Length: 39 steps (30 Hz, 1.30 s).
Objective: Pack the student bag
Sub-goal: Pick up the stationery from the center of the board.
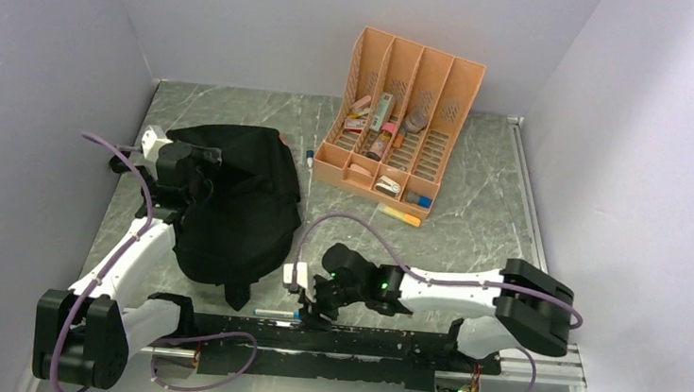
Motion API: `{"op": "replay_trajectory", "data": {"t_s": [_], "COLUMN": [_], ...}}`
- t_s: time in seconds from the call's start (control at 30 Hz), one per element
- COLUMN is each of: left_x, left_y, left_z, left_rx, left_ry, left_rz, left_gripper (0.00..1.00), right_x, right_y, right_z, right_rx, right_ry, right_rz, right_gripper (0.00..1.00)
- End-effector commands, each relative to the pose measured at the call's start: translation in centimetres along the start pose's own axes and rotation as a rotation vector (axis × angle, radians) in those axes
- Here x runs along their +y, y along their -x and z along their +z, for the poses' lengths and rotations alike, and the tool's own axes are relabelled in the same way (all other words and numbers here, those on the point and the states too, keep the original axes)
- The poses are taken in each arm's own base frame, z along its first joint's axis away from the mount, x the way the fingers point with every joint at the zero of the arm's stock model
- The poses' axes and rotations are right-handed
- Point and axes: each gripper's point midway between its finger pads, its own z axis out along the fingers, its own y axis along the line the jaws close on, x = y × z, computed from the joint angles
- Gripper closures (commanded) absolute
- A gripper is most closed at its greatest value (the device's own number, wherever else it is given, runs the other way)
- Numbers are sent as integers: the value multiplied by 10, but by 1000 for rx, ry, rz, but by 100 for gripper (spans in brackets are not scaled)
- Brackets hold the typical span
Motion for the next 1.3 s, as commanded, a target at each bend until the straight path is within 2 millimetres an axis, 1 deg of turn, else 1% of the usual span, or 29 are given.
{"op": "replay_trajectory", "data": {"t_s": [0.0, 0.1, 0.33, 0.4, 0.5, 0.63, 0.77, 0.93, 1.03, 1.13, 1.27], "left_x": [-38, -37, -36, -36, -36, -35, -34, -34, -33, -32, -31], "left_y": [18, 18, 19, 19, 20, 18, 19, 19, 19, 19, 18], "left_z": [-2, -2, -2, -2, -1, -1, -1, -1, -1, -1, -1], "left_rx": [-64, -62, -65, -65, -67, -63, -65, -66, -67, -65, -57], "left_ry": [-136, -132, -126, -121, -120, -117, -113, -109, -103, -102, -94], "left_rz": [7, 12, 23, 26, 29, 28, 30, 33, 32, 32, 36], "left_gripper": [95, 95, 95, 95, 95, 95, 95, 95, 95, 95, 95], "right_x": [-3, -2, -8, -9, -10, -17, -24, -25, -24, -27, -33], "right_y": [-3, -12, -16, -18, -15, -14, -19, -35, -44, -50, -44], "right_z": [20, 31, 50, 53, 54, 55, 59, 65, 63, 59, 52], "right_rx": [28, 60, 79, 90, 87, 89, 97, 145, 166, 188, 181], "right_ry": [0, -2, -46, -57, -68, -98, -134, -127, -131, -153, -194], "right_rz": [-51, -54, -71, -80, -102, -113, -108, -100, -95, -96, -108], "right_gripper": [37, 36, 35, 35, 35, 36, 38, 47, 56, 68, 88]}}
